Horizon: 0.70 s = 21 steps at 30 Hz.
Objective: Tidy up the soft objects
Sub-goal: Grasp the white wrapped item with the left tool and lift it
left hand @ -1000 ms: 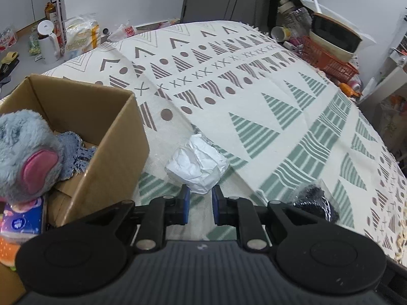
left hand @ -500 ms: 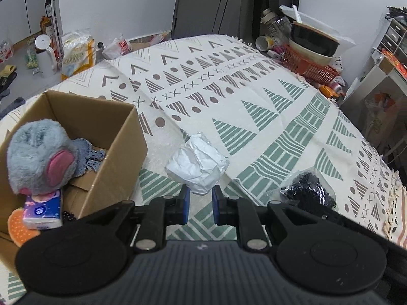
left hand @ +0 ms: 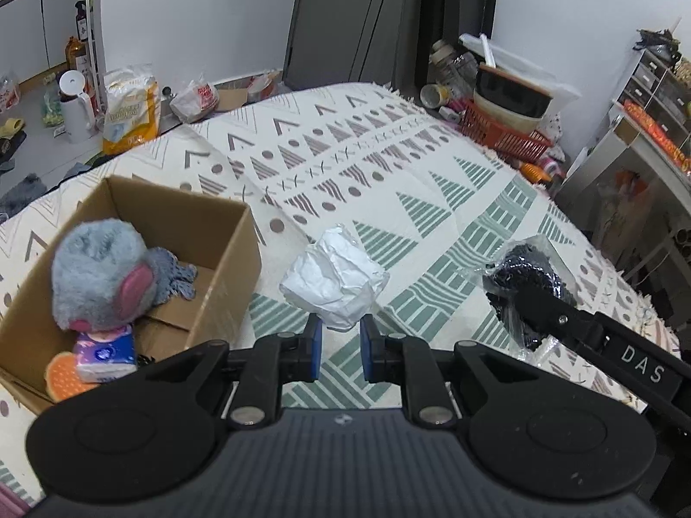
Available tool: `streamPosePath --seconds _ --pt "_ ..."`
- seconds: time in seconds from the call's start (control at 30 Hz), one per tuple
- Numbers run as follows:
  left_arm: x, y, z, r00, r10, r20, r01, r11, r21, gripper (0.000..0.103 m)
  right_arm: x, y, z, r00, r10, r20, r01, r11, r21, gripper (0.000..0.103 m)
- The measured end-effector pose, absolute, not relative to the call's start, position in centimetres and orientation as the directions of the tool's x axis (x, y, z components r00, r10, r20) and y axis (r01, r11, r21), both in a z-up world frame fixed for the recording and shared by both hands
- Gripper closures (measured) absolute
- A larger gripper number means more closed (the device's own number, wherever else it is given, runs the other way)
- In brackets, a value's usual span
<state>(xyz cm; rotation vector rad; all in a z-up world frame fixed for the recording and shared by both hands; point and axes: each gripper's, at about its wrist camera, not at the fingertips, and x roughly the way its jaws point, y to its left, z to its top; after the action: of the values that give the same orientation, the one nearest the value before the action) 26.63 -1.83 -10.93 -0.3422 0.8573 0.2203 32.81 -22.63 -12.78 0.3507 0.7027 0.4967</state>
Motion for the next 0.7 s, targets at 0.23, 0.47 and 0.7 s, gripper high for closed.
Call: streamPosePath --seconds 0.23,0.47,0.7 --pt "25.0 -0.3 -9.0 0.656 0.036 -0.754 -0.313 0.922 -0.229 0.086 31.6 -21.1 -11.2 0.674 0.531 -0.514 -0.335 0.839 0.429 0.065" --pt "23.1 2.2 -7.9 0.668 0.028 -0.744 -0.31 0.919 -0.244 0.086 29.9 -19.1 -9.5 0.682 0.512 -0.521 -0.35 0.855 0.382 0.065" --pt "21.7 5.0 -6.8 0.671 0.004 -0.741 -0.294 0.919 -0.262 0.086 28.5 -16.6 -8.4 0.675 0.525 -0.518 -0.377 0.85 0.369 0.065"
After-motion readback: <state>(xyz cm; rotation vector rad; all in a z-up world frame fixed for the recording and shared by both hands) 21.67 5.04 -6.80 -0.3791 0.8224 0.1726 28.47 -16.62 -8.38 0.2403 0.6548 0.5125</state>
